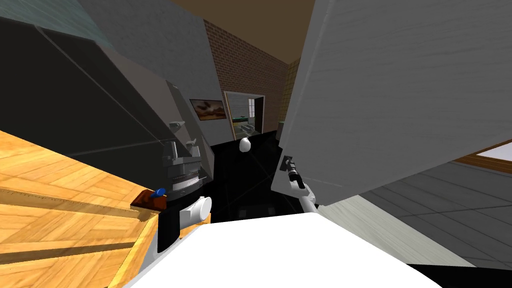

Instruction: Push the door open

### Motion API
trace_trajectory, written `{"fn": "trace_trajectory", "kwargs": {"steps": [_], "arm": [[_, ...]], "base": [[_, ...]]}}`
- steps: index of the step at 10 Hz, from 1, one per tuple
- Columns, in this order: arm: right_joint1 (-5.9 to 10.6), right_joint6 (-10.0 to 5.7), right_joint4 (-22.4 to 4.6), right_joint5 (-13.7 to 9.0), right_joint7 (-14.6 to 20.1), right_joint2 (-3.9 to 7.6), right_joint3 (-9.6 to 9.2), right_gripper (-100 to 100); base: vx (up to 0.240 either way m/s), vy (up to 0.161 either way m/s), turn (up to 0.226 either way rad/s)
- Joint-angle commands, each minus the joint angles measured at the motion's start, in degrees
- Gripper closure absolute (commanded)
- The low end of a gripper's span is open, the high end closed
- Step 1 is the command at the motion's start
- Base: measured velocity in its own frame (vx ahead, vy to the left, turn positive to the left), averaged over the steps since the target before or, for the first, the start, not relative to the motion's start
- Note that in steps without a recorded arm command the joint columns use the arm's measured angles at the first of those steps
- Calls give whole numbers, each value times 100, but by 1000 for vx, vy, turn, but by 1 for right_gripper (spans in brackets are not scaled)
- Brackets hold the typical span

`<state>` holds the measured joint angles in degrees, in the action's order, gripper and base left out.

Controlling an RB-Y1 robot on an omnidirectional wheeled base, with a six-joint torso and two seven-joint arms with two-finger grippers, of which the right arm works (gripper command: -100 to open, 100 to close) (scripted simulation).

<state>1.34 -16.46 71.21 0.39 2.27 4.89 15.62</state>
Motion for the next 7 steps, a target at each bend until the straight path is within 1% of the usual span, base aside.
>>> {"fn": "trace_trajectory", "kwargs": {"steps": [1, 2, 7], "arm": [[71, -89, -96, -21, -27, 54, 175, 100], [76, -86, -100, -27, -35, 52, 213, 100], [112, -62, -130, -75, -90, 9, 499, 100]], "base": [[121, 45, -29], [102, 31, -20], [141, 54, -62]]}}
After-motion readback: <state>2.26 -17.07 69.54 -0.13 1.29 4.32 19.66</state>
